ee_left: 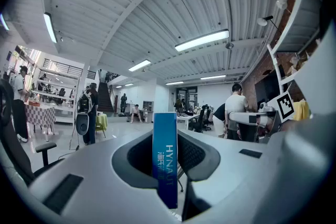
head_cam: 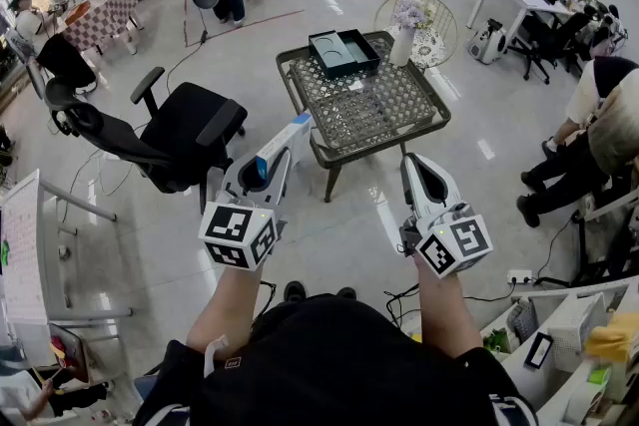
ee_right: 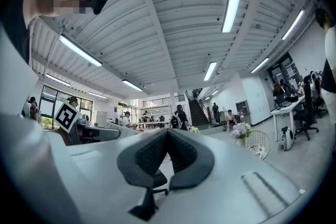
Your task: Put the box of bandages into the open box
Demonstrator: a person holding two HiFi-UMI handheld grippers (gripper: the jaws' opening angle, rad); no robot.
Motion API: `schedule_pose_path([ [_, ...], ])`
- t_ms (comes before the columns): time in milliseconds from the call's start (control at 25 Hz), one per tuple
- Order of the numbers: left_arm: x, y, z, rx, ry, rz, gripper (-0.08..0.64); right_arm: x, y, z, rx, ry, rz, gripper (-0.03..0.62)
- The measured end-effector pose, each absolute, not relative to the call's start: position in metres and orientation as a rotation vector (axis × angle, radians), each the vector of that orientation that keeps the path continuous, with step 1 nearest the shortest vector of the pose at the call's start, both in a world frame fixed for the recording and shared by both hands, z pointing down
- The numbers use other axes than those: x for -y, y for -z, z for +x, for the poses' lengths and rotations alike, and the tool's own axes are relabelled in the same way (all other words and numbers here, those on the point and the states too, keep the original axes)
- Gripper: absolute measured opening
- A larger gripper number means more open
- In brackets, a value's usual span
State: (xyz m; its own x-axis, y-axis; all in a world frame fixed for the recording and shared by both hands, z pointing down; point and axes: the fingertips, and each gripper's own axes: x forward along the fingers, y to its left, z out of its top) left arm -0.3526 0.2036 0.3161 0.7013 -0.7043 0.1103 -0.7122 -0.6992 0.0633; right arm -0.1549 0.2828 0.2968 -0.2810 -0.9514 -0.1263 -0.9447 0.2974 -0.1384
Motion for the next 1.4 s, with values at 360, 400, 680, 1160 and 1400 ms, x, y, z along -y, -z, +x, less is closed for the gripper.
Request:
schedule_pose_path([
  [360,-0.204,-0.332,-0.344,1.18,-0.165,2.776,0.081,-0.288,-0.302,-0.138,-2.356,0.065,-1.766,0.005],
  [400,-0.205,-0.332,-0.343,1.184,-0.163,2.774,0.081,-0.291,-0.304,-0.136,-2.356,0.07,-1.77,0.005],
  [680,-0.215,-0.326,-0.318,1.178,-0.21,2.835,0.081,-0.314,-0.3,-0.113,-2.341,0.036,-1.778,0.006],
  [1160,-0.219,-0.345,-0.275,1.132,-0.228,2.817,0.081,-0.317,-0.329,-0.074,-2.311,0.142,-1.809,0.008],
  [1400,-0.184,-0.368,-0.258,1.112,-0.265,2.796,0.081,-0.285,-0.35,-0.066,-2.34,0.216,-1.815,0.008],
])
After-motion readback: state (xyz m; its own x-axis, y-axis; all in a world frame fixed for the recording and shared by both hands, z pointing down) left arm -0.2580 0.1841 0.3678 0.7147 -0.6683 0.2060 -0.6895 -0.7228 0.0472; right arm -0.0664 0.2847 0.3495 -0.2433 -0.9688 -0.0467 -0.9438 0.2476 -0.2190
